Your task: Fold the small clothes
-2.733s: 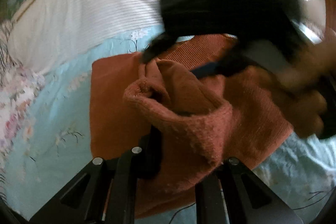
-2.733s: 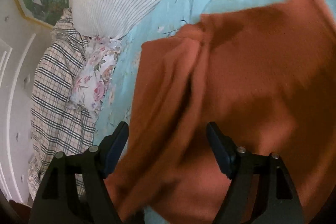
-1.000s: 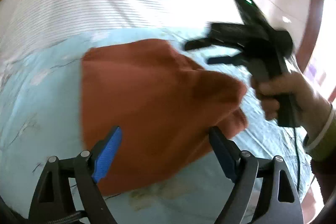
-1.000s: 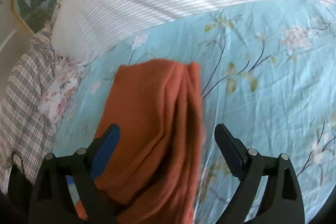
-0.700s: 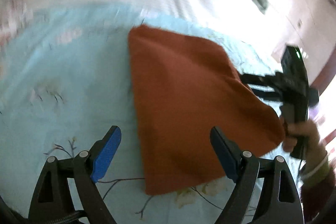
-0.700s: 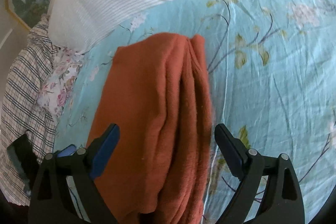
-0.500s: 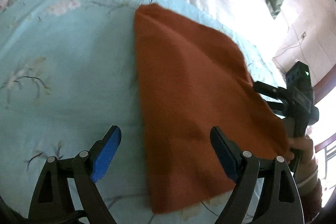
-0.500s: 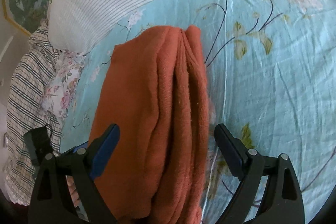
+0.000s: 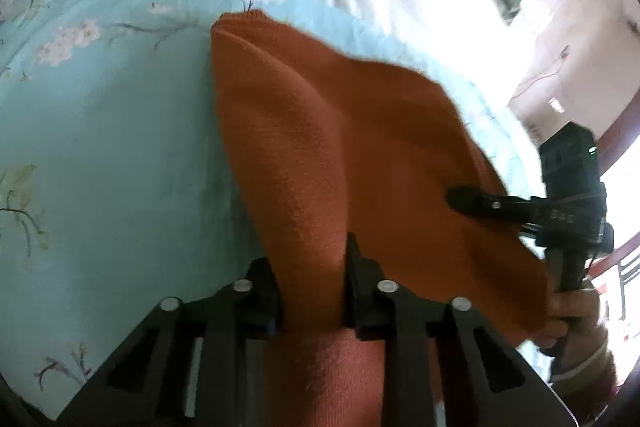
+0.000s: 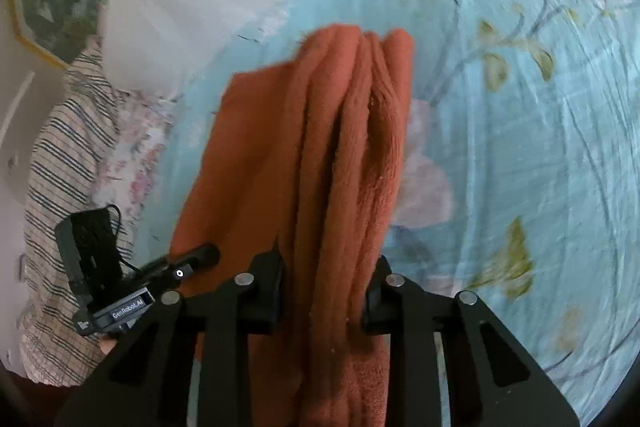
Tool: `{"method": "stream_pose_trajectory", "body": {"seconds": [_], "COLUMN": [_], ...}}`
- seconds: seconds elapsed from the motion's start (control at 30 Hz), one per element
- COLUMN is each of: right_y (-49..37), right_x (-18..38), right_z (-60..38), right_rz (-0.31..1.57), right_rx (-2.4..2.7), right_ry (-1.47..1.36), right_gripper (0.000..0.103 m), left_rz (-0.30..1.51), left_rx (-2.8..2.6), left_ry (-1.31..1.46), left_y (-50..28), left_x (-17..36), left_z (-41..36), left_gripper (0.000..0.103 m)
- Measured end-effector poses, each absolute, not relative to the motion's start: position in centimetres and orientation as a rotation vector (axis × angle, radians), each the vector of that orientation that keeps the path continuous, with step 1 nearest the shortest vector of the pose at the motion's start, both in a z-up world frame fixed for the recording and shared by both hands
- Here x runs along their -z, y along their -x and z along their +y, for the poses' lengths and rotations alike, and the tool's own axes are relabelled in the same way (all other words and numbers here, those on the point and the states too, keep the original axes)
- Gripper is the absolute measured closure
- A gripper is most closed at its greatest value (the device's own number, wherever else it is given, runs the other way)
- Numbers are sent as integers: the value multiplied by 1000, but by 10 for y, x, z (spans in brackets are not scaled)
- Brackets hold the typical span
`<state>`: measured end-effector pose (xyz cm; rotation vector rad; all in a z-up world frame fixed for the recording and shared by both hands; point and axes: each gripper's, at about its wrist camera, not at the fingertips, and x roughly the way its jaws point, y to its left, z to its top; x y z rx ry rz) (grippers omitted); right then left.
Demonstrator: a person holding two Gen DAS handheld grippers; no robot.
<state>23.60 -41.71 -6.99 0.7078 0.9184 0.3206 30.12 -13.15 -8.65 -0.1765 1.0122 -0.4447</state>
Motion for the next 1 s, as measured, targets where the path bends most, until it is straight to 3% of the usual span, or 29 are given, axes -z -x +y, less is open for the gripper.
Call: {"method": "stream_pose_trajectory", "body": {"seconds": [0.47, 0.67, 0.73, 0.8, 0.93, 1.0], "right_y": [-241, -247, -248, -247, -244, -239], "right_x": [65, 84, 89, 93, 90, 81], "right_z": [-261, -241, -240, -237, -241, -247], "right_rz": [910, 951, 970, 983, 981, 959], "right_rx": [-603, -577, -544, -525, -454, -411], "right_ry": [-698, -689, -668, -648, -619, -601], "right_gripper": [78, 78, 77, 75, 52, 49], "left_rz": [900, 931, 952, 967, 976, 973], "left_rx": [286, 233, 206, 191, 147, 130], "left_ry": [123, 169, 176, 177, 167, 165], "left_y": [-192, -179, -181, -183, -182, -181], "left_x": [19, 43, 57, 65, 69, 66], "left_z": [-8, 31, 37, 39, 42, 44], "left_gripper": [81, 80, 77, 67, 48, 44]}}
